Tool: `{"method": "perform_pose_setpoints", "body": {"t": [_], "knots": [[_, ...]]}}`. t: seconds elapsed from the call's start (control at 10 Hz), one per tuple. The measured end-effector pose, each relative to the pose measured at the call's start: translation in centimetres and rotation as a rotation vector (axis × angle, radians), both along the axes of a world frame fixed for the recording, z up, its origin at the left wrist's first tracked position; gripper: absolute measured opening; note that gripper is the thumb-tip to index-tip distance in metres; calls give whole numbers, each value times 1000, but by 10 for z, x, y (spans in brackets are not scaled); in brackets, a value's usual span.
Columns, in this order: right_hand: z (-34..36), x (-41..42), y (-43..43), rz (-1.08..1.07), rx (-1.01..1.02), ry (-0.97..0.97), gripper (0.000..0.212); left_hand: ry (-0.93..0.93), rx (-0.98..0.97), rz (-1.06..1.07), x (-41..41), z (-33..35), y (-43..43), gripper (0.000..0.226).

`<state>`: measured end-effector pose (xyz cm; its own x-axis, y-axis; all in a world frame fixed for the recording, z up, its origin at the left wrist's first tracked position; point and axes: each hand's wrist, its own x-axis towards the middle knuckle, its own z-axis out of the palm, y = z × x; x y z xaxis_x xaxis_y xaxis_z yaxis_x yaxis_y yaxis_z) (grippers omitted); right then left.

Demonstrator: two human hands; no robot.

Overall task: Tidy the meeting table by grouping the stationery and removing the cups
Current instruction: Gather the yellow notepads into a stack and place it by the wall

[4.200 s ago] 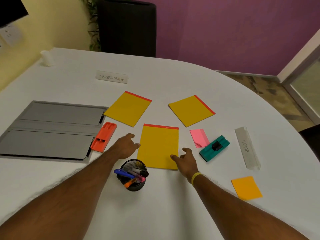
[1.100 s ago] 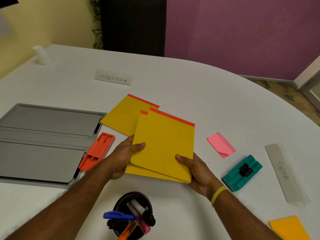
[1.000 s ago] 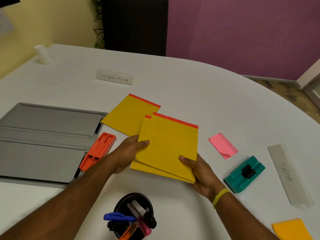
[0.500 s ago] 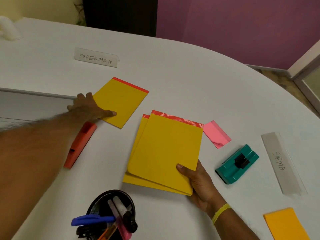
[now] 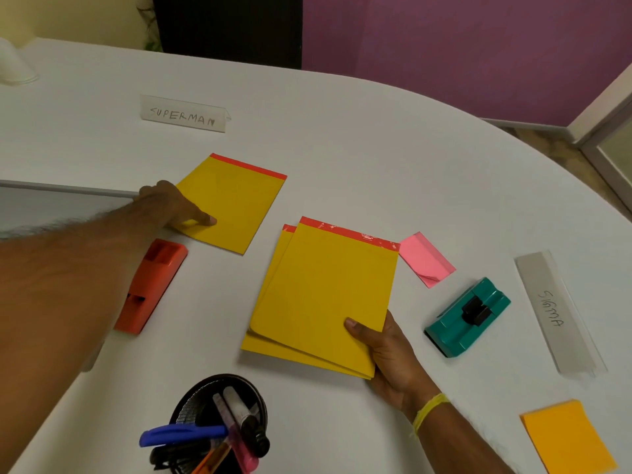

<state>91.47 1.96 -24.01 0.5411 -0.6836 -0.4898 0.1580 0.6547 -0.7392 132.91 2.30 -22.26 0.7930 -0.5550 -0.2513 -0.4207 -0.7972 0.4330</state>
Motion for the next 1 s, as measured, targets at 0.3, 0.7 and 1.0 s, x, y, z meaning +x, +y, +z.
{"method": "perform_pose_setpoints", "body": {"t": [0.3,0.7,1.0], "knots": [[1,1,1,-10,7,3,57,99,-231,-2,7,37,-1,40],[-2,3,1,-30,4,33,57,244,-632,37,-2,52,25,27],[46,-14,16,-36,-33,96,53,676,-797,-15,-83,138,69,48]]}}
